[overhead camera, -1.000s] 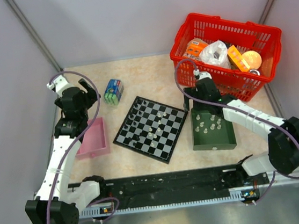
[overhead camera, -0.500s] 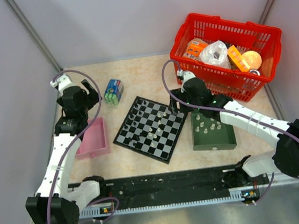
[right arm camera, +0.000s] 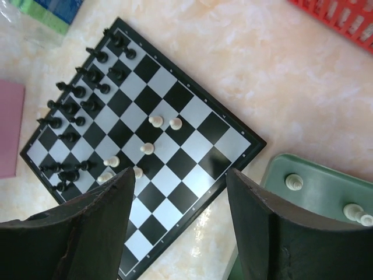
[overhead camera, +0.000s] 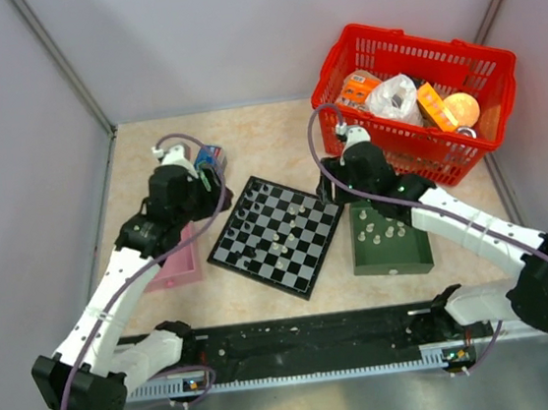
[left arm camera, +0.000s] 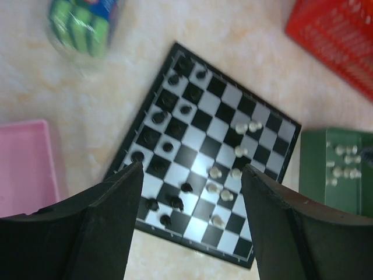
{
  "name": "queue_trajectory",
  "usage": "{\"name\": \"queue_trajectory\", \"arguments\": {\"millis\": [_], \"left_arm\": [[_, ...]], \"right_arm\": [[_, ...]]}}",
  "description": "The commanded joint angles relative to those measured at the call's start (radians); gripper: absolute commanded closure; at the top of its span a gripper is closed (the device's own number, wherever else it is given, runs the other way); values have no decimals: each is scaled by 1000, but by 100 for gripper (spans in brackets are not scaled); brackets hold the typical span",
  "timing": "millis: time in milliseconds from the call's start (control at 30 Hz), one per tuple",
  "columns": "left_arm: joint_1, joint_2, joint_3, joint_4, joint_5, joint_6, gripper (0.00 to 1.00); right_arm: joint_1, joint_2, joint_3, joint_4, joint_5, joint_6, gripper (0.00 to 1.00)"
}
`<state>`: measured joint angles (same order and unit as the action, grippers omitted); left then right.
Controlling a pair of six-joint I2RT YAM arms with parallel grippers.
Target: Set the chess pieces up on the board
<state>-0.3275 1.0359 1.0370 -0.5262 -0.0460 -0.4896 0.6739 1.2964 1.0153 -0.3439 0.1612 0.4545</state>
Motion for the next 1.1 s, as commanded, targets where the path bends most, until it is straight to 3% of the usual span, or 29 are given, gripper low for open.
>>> {"name": "queue_trajectory", "arguments": {"millis": [0, 200, 367, 733, 1067], "left_arm": [[-136, -22, -73, -81, -118, -107, 28], [-195, -22, -173, -103, -150, -193, 37], [-219, 3, -190, -112, -230, -219, 39], [-219, 200, -164, -113, -198, -224, 51], [-219, 240, -183, -83, -192, -224, 54]], "right_arm": [[4, -98, -24, 20, 63, 19, 39], [4, -149, -57, 19, 78, 33, 43], [3, -149, -63, 19, 80, 32, 43], [1, -140, -75, 17, 75, 29, 44], [-4, -148, -84, 17, 78, 38, 44]]}}
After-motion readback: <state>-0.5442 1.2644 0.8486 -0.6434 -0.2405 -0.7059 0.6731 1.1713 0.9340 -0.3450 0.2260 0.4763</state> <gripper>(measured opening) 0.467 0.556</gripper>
